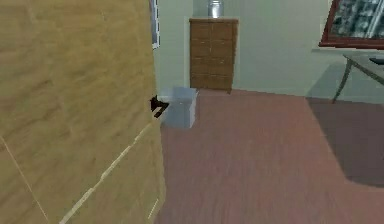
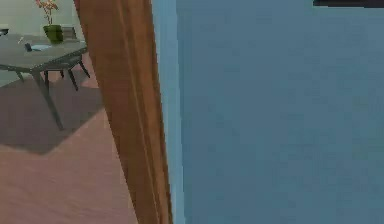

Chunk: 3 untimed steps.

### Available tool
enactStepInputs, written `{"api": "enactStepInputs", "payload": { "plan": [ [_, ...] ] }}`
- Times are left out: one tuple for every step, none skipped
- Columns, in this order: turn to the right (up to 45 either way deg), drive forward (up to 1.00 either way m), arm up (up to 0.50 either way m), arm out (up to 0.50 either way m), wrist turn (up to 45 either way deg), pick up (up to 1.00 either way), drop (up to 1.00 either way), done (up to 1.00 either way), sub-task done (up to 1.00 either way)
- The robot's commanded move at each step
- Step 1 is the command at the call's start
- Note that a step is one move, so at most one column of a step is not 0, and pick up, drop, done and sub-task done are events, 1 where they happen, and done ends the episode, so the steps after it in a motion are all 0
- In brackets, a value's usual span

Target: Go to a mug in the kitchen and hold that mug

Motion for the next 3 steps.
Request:
{"api": "enactStepInputs", "payload": {
  "plan": [
    [15.0, 0.00, 0.00, 0.00, 0.0, 0.00, 0.00, 0.00, 0.00],
    [0.0, 0.40, 0.00, 0.00, 0.0, 0.00, 0.00, 0.00, 0.00],
    [45.0, 0.00, 0.00, 0.00, 0.0, 0.00, 0.00, 0.00, 0.00]
  ]
}}
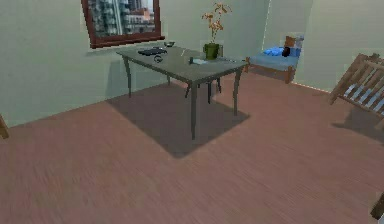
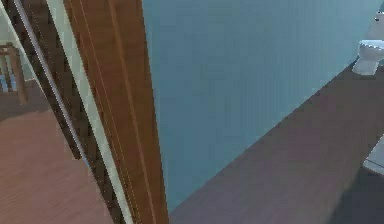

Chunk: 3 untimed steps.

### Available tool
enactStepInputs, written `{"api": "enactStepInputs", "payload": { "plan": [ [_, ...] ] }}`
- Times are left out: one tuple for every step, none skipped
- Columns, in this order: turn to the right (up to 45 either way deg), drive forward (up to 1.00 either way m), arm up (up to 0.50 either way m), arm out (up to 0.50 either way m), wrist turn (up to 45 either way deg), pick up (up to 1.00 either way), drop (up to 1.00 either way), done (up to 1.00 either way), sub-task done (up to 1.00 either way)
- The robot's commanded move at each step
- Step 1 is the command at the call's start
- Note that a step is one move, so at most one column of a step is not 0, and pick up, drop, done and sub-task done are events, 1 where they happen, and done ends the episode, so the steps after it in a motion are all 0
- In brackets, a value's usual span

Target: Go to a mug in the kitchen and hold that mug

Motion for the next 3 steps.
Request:
{"api": "enactStepInputs", "payload": {
  "plan": [
    [12.0, 0.00, 0.00, 0.00, 0.0, 0.00, 0.00, 0.00, 0.00],
    [0.0, 0.65, 0.00, 0.00, 0.0, 0.00, 0.00, 0.00, 0.00],
    [36.0, 0.00, 0.00, 0.00, 0.0, 0.00, 0.00, 0.00, 0.00]
  ]
}}
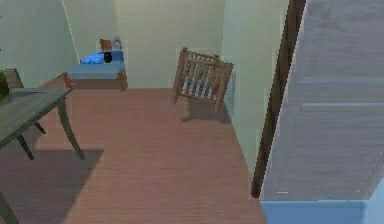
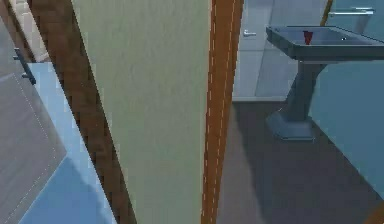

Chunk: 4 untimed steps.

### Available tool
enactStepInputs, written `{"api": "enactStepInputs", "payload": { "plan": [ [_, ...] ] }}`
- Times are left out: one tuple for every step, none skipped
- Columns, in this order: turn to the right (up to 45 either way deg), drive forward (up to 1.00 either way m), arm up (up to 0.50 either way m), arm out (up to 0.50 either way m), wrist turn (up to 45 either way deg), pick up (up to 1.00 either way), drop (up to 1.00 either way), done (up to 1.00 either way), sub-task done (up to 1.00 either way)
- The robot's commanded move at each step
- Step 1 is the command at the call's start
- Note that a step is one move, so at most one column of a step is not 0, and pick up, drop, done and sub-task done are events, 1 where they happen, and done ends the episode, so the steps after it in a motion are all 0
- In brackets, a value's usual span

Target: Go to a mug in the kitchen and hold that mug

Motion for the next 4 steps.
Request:
{"api": "enactStepInputs", "payload": {
  "plan": [
    [0.0, 0.40, 0.00, 0.00, 0.0, 0.00, 0.00, 0.00, 0.00],
    [45.0, 0.00, 0.00, 0.00, 0.0, 0.00, 0.00, 0.00, 0.00],
    [15.0, 0.00, 0.00, 0.00, 0.0, 0.00, 0.00, 0.00, 0.00],
    [0.0, 0.20, 0.00, 0.00, 0.0, 0.00, 0.00, 0.00, 0.00]
  ]
}}
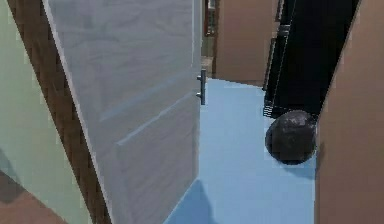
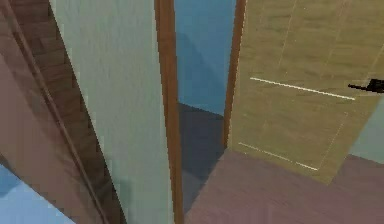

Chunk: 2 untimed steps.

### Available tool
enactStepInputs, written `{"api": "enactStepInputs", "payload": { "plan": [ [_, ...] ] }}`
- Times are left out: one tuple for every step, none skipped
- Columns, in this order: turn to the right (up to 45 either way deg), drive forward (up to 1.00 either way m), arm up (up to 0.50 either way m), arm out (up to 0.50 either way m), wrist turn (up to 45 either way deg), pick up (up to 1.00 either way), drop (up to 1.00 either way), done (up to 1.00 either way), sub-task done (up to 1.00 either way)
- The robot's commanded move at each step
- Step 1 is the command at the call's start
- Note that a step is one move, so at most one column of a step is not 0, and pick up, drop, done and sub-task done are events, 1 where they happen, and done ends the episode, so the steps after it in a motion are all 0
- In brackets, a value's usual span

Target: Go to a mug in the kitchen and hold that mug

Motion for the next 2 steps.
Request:
{"api": "enactStepInputs", "payload": {
  "plan": [
    [-18.0, 0.00, 0.00, 0.00, 0.0, 0.00, 0.00, 0.00, 0.00],
    [0.0, 0.40, 0.00, 0.00, 0.0, 0.00, 0.00, 0.00, 0.00]
  ]
}}
